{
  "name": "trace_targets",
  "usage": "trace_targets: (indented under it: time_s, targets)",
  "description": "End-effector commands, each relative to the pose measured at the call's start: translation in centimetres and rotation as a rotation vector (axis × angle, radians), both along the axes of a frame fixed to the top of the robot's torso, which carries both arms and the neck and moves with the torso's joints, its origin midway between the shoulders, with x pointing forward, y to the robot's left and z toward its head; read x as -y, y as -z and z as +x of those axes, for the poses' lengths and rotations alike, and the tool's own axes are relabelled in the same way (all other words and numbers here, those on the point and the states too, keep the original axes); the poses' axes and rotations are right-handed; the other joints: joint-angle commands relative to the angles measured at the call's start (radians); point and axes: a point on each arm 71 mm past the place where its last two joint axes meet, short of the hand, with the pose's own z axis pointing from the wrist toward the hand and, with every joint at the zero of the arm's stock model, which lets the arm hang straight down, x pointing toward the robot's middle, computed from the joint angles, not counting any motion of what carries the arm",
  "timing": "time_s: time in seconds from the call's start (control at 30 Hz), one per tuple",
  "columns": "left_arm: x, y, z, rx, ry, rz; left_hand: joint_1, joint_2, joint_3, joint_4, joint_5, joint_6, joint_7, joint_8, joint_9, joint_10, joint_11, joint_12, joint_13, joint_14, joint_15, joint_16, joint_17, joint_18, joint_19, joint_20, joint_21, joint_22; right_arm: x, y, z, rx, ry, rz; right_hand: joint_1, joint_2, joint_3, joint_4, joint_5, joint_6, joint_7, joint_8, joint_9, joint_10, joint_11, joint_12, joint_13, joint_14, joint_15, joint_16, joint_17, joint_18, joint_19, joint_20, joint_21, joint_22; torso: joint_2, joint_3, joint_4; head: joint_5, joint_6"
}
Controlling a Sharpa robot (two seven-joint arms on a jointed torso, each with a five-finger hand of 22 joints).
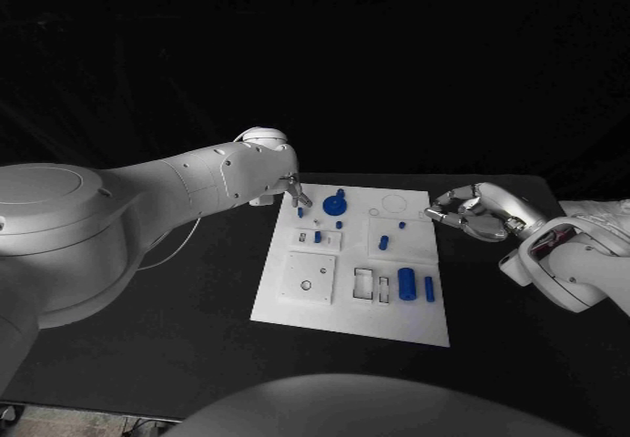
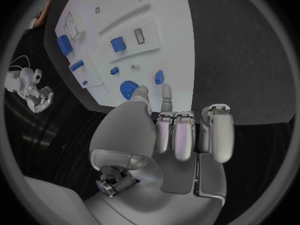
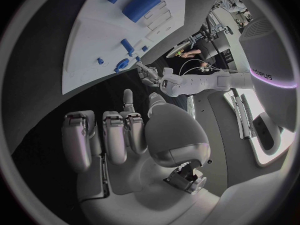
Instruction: Assemble the parts on the task board
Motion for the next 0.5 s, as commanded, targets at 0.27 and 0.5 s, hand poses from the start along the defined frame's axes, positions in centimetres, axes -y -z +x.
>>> trace_targets:
  time_s: [0.27,0.5]
  targets:
    - [0.45,0.82,-0.22,-0.004,0.019,-0.007,0.02,0.001,0.004,-0.004,0.009,-0.003,-0.004,0.003,0.007,0.106,-0.006,0.002,0.263,0.105,-0.003,0.003,0.263,-0.008,0.079,-0.006,-0.004,0.244,-0.01,0.01,-0.1,-0.008,-0.008,-0.001,0.003,0.008,-0.006,-0.001,0.006,0.009,0.001,-0.003,0.001,0.107,0.005,0.004,0.263,0.103,0.005,0.003,0.263,-0.001,0.071,0.005,0.004,0.246,0.0,0.0,0.0,-0.003,0.0]
    - [0.33,0.85,-0.15,0.011,0.024,0.011,0.025,0.002,0.005,-0.004,0.011,-0.001,-0.005,0.005,0.01,0.106,-0.007,0.002,0.263,0.105,-0.003,0.003,0.263,-0.008,0.079,-0.006,-0.005,0.243,0.06,0.01,-0.13,-0.009,-0.006,-0.002,0.003,0.008,-0.006,-0.001,0.006,0.009,0.001,-0.003,0.001,0.107,0.005,0.004,0.263,0.103,0.005,0.003,0.263,-0.001,0.071,0.005,0.004,0.246,0.0,0.0002,0.0002,-0.003,0.0]
